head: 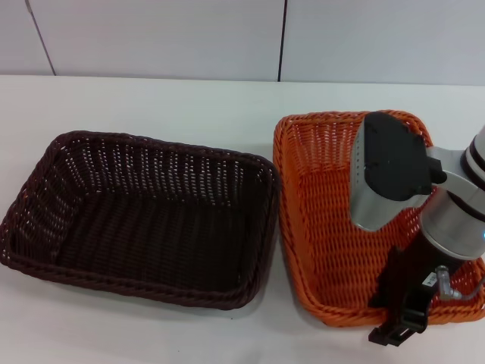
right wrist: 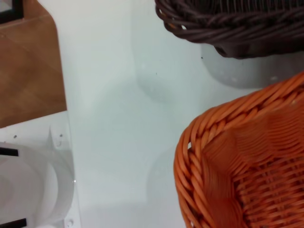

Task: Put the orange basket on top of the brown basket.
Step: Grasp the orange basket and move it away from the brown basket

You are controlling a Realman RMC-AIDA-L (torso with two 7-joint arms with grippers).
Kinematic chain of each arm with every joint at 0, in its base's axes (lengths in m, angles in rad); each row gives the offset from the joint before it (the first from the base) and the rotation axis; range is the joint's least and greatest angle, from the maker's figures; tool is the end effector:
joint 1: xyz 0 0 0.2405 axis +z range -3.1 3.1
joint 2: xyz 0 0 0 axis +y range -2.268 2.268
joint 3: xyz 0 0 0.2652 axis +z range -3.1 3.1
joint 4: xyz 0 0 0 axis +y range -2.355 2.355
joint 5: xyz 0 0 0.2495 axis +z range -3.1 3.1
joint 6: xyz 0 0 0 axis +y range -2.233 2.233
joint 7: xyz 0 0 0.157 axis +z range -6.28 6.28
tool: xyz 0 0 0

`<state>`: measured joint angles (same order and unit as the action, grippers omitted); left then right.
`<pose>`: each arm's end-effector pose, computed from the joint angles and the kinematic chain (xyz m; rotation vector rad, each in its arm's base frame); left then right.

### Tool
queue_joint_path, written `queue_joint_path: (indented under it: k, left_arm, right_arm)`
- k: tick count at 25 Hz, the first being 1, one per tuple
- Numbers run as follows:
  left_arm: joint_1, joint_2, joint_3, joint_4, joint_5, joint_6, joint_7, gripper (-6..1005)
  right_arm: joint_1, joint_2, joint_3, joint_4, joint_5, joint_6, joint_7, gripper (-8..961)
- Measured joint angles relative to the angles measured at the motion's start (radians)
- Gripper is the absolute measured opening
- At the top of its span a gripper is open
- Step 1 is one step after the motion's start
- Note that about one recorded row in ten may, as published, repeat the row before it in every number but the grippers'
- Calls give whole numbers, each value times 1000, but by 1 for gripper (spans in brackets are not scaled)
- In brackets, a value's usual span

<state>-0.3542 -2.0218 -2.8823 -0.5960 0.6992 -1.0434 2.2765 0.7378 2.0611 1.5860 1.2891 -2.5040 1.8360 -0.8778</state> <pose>-0.4485 0.3297 0.2468 -0.8392 -0.5457 -0.9531 0.1440 0.3574 -0.0440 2.9268 -0.3627 0.8958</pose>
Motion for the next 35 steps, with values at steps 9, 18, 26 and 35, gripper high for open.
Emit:
queue_joint_path:
  k: [9, 18, 26, 35]
  left_arm:
    - [2, 0, 1, -1, -15, -11, 0, 753]
    - [8, 7, 2, -2, -29, -12, 0, 753]
    - [11, 11, 2, -2, -40, -12, 0, 753]
    - [11, 13, 2, -2, -40, -12, 0, 752]
  right_arm:
    - [8, 8, -8, 4, -11, -3, 12, 333]
    - [14, 10, -15, 77, -64, -7, 27, 231]
    - [15, 13, -40, 226, -156, -6, 29, 217]
    - [26, 13, -91, 320, -231, -7, 38, 117]
